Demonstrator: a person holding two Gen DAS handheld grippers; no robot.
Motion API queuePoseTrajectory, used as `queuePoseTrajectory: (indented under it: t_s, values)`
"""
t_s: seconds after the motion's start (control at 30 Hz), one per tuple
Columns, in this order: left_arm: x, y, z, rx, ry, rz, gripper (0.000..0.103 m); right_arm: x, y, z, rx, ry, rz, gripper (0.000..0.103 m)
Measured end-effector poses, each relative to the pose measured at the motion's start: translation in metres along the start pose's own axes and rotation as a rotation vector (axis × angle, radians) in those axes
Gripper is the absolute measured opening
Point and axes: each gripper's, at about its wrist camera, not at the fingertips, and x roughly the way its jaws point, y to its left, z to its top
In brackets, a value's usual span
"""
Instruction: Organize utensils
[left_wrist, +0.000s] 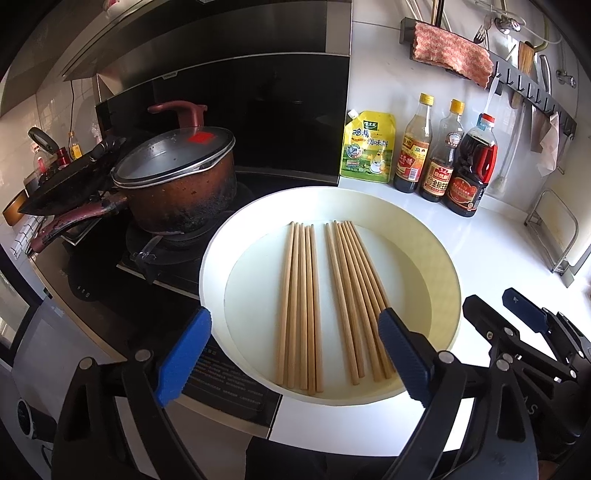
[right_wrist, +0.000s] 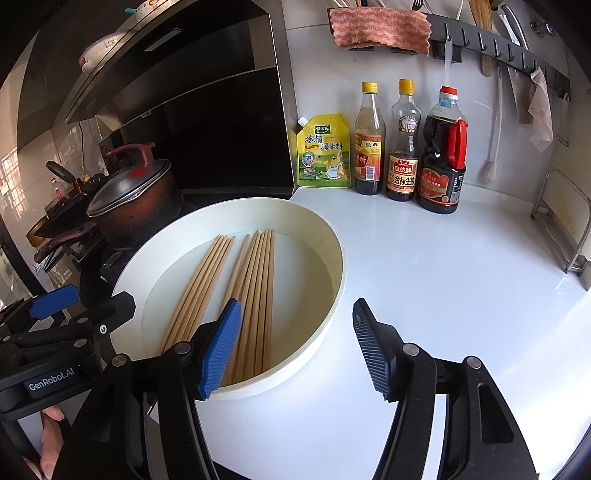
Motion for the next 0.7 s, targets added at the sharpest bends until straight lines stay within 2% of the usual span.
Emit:
queuePoseTrajectory:
  t_s: [0.1, 0.37, 0.7]
  values:
    - [-0.0013, 0.0008, 0.0005, -0.001, -0.003, 0.003, 0.091, -0.0006, -0.0003, 0.0002, 0.000, -0.001, -0.006, 0.067]
    - [-0.0033, 0.0008, -0.0003, 0.000, -0.017, 0.036, 0.094, -0.0003, -0.0016, -0.0012, 0.000, 0.008, -0.014, 0.067]
    - [-0.0006, 0.0008, -0.0020, -0.007, 0.009, 0.045, 0.094, -0.0002, -0.0007, -0.0024, -0.003, 0.012, -0.012, 0.067]
